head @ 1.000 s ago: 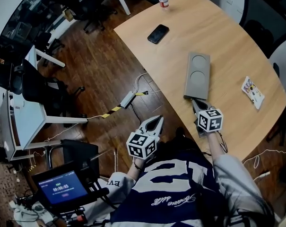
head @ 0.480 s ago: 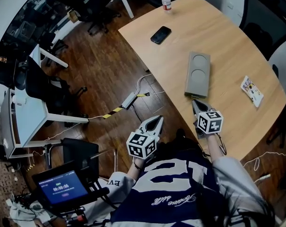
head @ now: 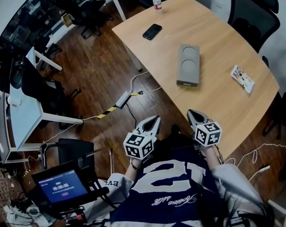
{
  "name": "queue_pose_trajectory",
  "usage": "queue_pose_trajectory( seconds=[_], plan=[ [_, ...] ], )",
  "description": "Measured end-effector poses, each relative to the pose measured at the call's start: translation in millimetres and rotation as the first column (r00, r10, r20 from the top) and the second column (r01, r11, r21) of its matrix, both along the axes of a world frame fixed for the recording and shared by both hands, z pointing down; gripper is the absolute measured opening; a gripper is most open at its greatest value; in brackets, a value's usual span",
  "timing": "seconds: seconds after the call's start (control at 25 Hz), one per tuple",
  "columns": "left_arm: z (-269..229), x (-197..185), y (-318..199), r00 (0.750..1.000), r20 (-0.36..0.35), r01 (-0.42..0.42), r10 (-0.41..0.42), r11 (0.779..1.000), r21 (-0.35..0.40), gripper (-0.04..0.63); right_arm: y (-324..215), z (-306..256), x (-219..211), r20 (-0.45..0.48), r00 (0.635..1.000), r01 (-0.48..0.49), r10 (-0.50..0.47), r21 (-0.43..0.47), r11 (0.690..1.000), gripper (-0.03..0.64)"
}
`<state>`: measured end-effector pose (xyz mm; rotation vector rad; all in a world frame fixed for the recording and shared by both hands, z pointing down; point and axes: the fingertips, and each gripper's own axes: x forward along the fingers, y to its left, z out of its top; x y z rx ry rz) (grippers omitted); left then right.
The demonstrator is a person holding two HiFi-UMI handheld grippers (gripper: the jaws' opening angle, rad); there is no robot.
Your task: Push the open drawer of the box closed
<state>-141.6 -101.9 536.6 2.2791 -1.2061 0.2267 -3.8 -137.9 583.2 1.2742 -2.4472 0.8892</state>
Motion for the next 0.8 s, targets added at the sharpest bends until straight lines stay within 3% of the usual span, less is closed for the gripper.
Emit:
queue_pose_trajectory(
  seconds=[0.24,0.48,0.8],
  plan=[
    [6.8,6.2,12.4,1.0,-0.024,-0.019,0.018,0.999,-0.033,0.002,33.1,3.0,0.7,-0.006,1.0,0.011,-0.011,-0.036,0.999,-0.002],
    [-4.0,26.8,48.2,1.0,0.015,-0.028,0.028,1.0,0.002,0.0,63.8,-5.5,15.0,0.013,1.0,0.024,-0.024,-0.01,1.0,-0.002],
    [-21.7,63.0,81.5,0.997,0.028,0.068,-0.069,0.997,0.043,0.002,103.4,-27.6,50.0,0.047,0.992,0.118,-0.121,0.046,0.992,-0.002]
  ],
)
